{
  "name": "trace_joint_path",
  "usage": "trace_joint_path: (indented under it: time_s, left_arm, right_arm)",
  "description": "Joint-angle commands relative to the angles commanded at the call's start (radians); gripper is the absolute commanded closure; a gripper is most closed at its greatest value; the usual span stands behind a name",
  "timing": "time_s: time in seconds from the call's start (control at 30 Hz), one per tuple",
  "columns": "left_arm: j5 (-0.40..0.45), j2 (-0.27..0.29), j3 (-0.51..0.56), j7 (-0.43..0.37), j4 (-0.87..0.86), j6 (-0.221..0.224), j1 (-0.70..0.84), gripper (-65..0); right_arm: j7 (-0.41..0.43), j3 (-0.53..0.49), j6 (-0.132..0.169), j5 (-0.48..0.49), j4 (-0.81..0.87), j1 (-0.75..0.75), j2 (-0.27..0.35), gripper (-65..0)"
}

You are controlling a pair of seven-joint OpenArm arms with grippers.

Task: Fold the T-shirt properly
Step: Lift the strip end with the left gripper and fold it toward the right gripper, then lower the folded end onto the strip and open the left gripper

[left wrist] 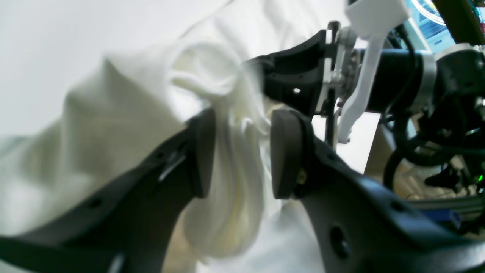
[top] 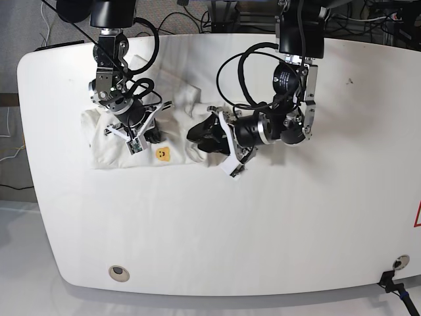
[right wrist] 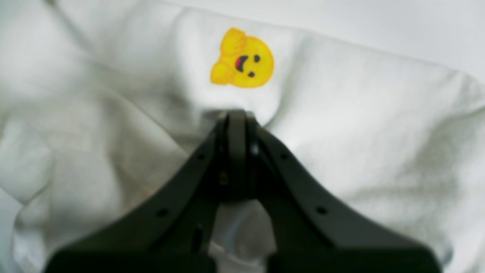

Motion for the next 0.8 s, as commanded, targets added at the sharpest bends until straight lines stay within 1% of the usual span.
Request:
trace_joint_path:
  time_s: [0.13,0.23,0.3,0.33,0.43,0.47,0.53,0.6,0.7,0.77,0.8]
  left_arm:
    - [-0.015,0.018,0.0,0.0,0.005,0.0,-0.02,-23.3]
    - [-0.063,0.02,0.002,0.0,0.026,0.0,-0.021,-23.1]
    - [-0.071,0.014,0.002,0.0,0.072,0.0,-0.017,-23.0]
    - [-0.068,0.006,0.0,0.0,0.095,0.0,-0.015,-23.0]
    - [-0.064,-0.066,0.0,-0.002,0.135,0.0,-0.017,-22.8]
    - [-0.051,-0.097,-0.002,-0.005,0.155,0.0,-0.017,-22.8]
    - [0.025,-0.152,0.003,-0.046,0.199,0.0,-0.014,-22.8]
    - [0.123,-0.183,0.003,-0.106,0.23,0.0,0.017,-22.8]
    - [0.255,-0.201,0.005,-0.178,0.247,0.0,0.054,-22.8]
    - [0.31,-0.203,0.017,-0.229,0.247,0.0,0.078,-22.8]
    - [0.336,-0.203,0.04,-0.261,0.245,0.0,0.086,-22.8]
  right_arm:
    - [0.0,0.0,0.0,0.0,0.0,0.0,0.0,0.0]
    - [0.0,0.0,0.0,0.0,0.0,0.0,0.0,0.0]
    - [0.0,0.0,0.0,0.0,0.0,0.0,-0.002,0.0]
    - [0.0,0.0,0.0,0.0,0.0,0.0,-0.002,0.0]
    - [0.0,0.0,0.0,0.0,0.0,0.009,-0.002,0.0]
    - [0.0,0.0,0.0,0.0,0.0,0.009,-0.002,0.0]
    - [0.0,0.0,0.0,0.0,0.0,0.011,-0.002,0.0]
    - [0.0,0.0,0.0,0.0,0.0,0.012,-0.002,0.0]
    - [0.0,0.0,0.0,0.0,0.0,0.012,-0.002,0.0]
    - [0.0,0.0,0.0,0.0,0.0,0.012,-0.002,0.0]
    - [0.0,0.0,0.0,0.0,0.0,0.012,-0.002,0.0]
